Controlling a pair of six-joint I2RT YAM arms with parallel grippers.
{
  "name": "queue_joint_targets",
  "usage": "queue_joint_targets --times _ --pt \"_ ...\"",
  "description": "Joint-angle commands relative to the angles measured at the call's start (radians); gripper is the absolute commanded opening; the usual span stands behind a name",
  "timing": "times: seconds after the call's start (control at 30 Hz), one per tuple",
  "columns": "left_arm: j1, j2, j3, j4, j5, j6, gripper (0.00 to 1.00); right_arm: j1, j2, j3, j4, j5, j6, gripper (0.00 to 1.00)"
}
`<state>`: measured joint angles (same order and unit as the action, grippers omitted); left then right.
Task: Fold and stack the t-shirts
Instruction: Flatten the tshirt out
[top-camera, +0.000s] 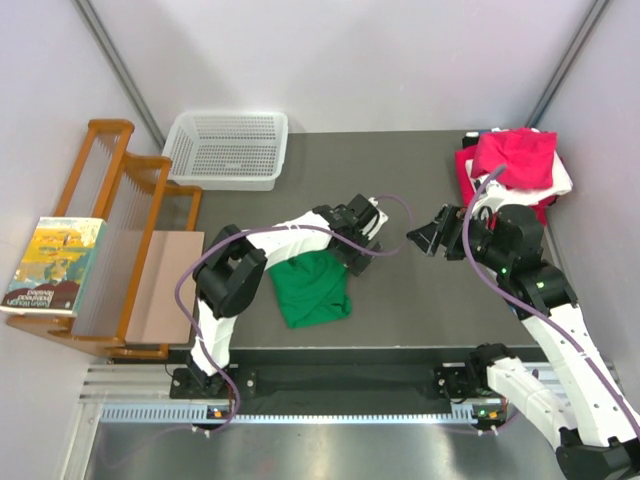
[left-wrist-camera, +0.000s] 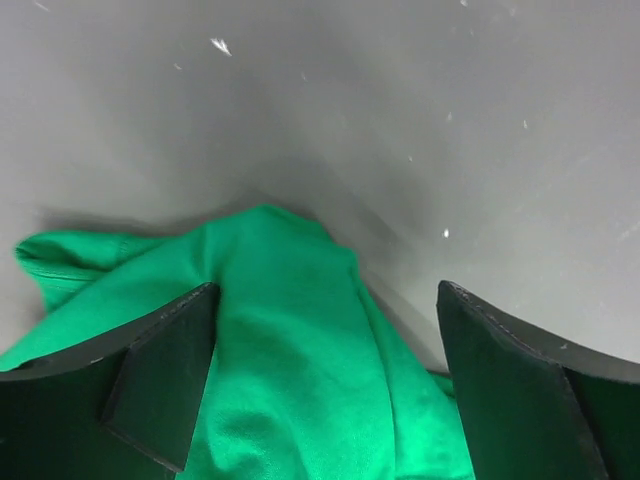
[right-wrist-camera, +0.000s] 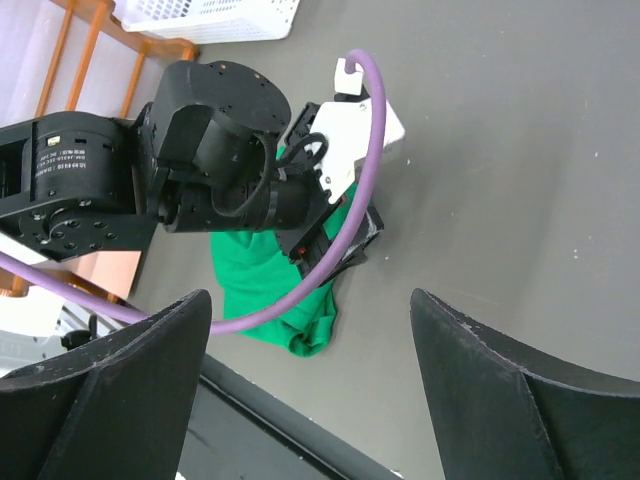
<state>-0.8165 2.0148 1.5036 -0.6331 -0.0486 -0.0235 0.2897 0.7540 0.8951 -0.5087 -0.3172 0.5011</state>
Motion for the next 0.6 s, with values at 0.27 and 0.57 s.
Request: queue_joint_targets --times 0.27,0.57 --pt "0.007 -0.03 0.033 0.033 -0.102 0.014 0.35 -0.014 -0.027 0.004 0.039 -0.017 -0.01 0.79" --pt "0.017 -0.071 0.079 -0.016 -0.119 0.016 0.0 -0.014 -0.027 -0.018 0.03 -0.014 -0.032 0.78"
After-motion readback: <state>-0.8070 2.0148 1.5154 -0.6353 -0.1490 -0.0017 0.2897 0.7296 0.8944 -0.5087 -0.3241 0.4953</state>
